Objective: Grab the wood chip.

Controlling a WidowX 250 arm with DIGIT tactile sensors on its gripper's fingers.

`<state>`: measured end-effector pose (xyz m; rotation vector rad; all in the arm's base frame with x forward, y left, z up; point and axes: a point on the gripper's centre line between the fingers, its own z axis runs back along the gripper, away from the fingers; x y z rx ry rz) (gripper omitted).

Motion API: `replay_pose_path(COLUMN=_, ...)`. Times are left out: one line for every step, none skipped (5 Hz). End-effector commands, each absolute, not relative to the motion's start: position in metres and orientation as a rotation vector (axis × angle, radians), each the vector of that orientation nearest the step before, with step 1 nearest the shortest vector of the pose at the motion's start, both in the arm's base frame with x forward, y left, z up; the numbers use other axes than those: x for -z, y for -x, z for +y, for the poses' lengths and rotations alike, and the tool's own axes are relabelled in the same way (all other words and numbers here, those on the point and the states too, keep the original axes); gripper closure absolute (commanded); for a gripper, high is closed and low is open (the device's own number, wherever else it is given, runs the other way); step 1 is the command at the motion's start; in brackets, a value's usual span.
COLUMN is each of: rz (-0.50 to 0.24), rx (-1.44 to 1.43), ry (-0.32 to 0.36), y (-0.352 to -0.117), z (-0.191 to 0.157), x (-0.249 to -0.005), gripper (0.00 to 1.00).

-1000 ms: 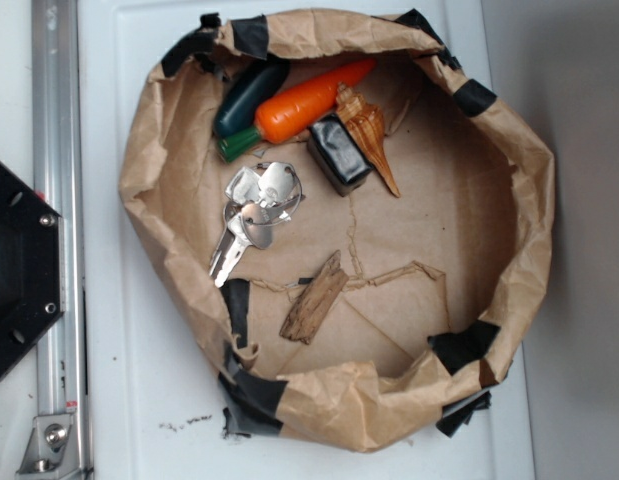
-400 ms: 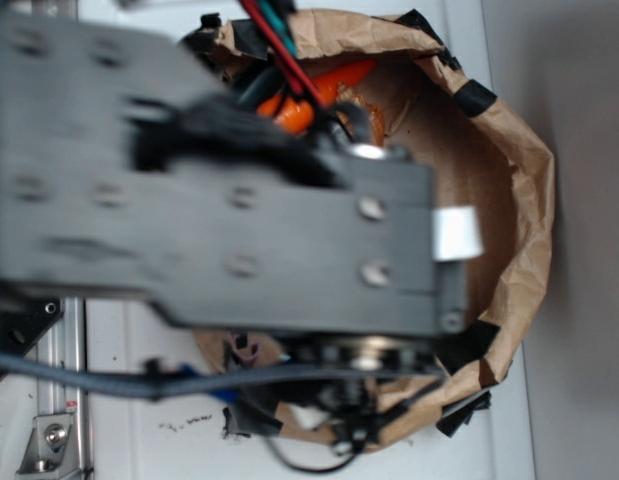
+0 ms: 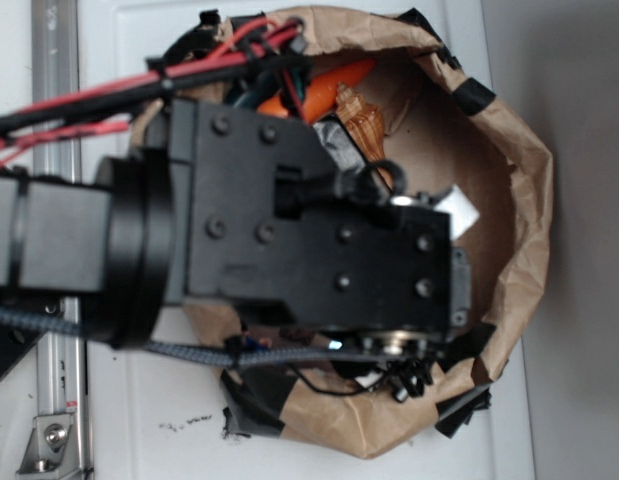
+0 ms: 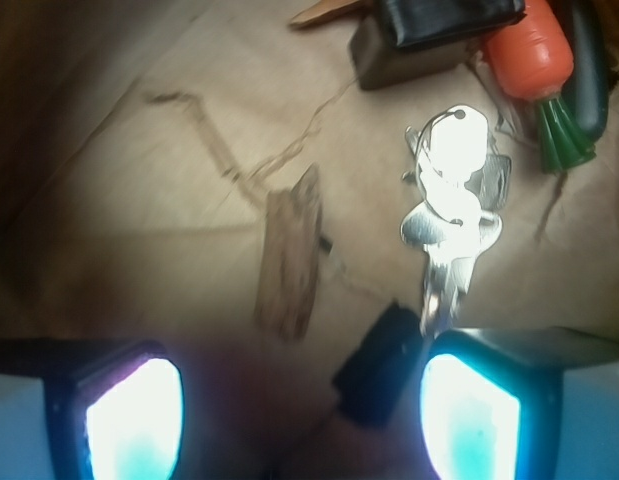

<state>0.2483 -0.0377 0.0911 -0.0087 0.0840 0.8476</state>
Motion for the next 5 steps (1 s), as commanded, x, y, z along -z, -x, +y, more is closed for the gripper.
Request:
replay_pose_path(rz=-0.029, rx=-0.748, ry=0.010, y=-0.261, z=-0.021, x=-0.063, gripper=0.00)
replay_pose_path(rz=-0.012, rx=-0.694, ry=0.032, y=-0.273, z=-0.028, x=-0.040, gripper=0.00)
replay_pose_path(rz=0.020, rx=-0.641, ry=0.014, y=-0.274, z=-0.041, x=-0.015, gripper=0.00)
replay_pose_path(rz=0.014, rx=-0.639, ry=0.010, y=-0.271, z=-0.036, x=0.002, gripper=1.00)
replay_pose_path(rz=0.000, rx=-0.612, ry=0.049, y=-0.275, z=-0.030, x=-0.006, gripper=1.00)
